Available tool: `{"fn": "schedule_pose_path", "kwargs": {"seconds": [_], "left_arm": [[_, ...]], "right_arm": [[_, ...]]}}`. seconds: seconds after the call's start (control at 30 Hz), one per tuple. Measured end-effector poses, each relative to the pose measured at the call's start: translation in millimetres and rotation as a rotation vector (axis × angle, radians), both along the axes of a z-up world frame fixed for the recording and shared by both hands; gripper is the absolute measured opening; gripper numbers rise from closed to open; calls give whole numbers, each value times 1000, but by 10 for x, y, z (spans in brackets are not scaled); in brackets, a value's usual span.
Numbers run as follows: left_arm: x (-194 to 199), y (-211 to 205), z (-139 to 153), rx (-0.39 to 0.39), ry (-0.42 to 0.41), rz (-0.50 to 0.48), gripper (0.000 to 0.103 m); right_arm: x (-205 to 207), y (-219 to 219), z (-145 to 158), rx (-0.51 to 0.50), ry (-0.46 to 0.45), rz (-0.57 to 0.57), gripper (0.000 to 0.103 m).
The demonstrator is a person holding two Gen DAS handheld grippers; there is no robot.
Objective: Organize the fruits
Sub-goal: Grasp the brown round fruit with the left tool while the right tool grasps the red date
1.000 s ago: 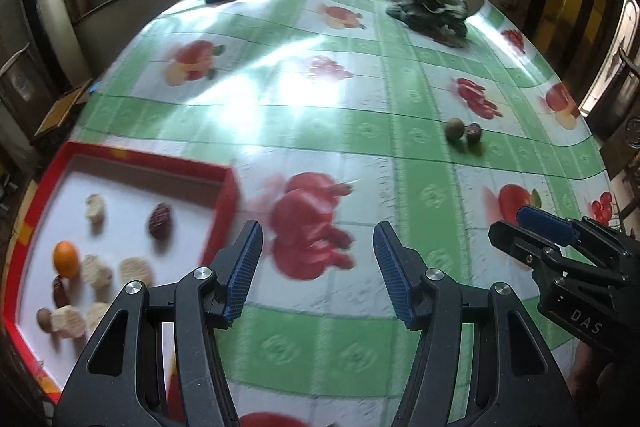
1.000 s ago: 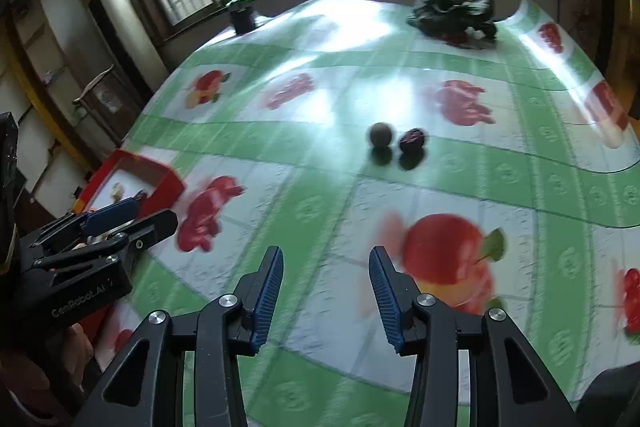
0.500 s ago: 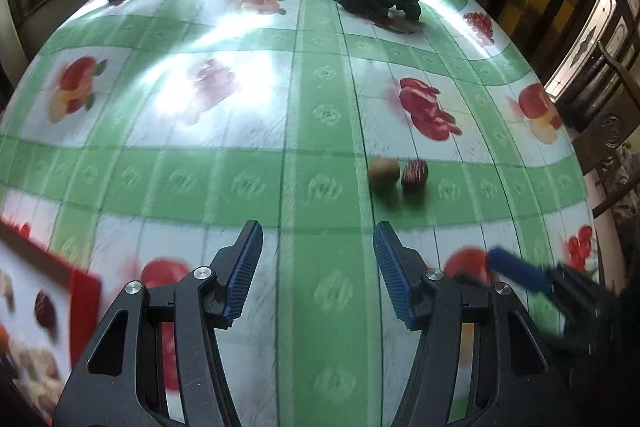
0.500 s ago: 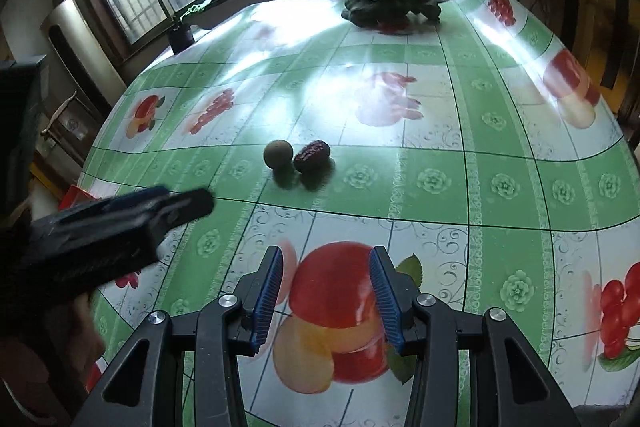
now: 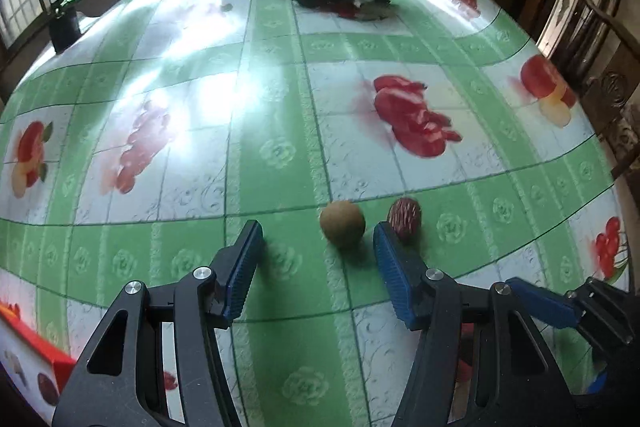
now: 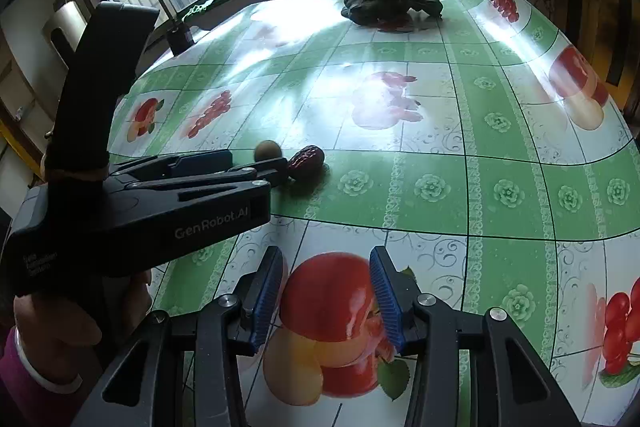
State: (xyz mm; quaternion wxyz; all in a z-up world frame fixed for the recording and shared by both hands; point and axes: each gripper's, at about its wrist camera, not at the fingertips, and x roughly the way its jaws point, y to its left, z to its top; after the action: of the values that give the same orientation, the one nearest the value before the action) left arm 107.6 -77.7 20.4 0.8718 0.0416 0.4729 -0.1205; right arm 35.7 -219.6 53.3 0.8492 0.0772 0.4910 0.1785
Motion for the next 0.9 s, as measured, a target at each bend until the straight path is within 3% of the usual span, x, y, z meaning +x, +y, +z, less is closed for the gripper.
{"fn": "schedule_pose_path", "kwargs": {"seconds": [0.1, 0.13, 0.2, 0.4, 0.6, 0.7, 0.77, 0.9], "left_arm": [[15, -2, 10, -11, -11, -1, 53], [4, -6, 12, 2, -21, 1, 39], [-11, -1, 19, 28, -34, 6, 22], [-70, 243, 57, -21, 6, 85, 22], [-379, 465, 128, -34, -7, 147, 23], [-533, 565, 156, -30, -12, 181, 23], [-595, 606, 169, -25, -20, 193, 23], [-755, 718, 215, -29, -30, 204, 23]], "right_arm": [[27, -6, -5, -8, 2, -3, 44], [36, -5, -5, -12, 3, -4, 44], [54, 5, -4, -17, 5, -2, 44], [172, 151, 1, -55, -14, 23, 44], [481, 383, -49, -112, -41, 62, 44], [627, 455, -89, -139, -53, 70, 34], [675, 505, -102, -192, -66, 80, 19], [621, 478, -89, -212, -56, 85, 19]]}}
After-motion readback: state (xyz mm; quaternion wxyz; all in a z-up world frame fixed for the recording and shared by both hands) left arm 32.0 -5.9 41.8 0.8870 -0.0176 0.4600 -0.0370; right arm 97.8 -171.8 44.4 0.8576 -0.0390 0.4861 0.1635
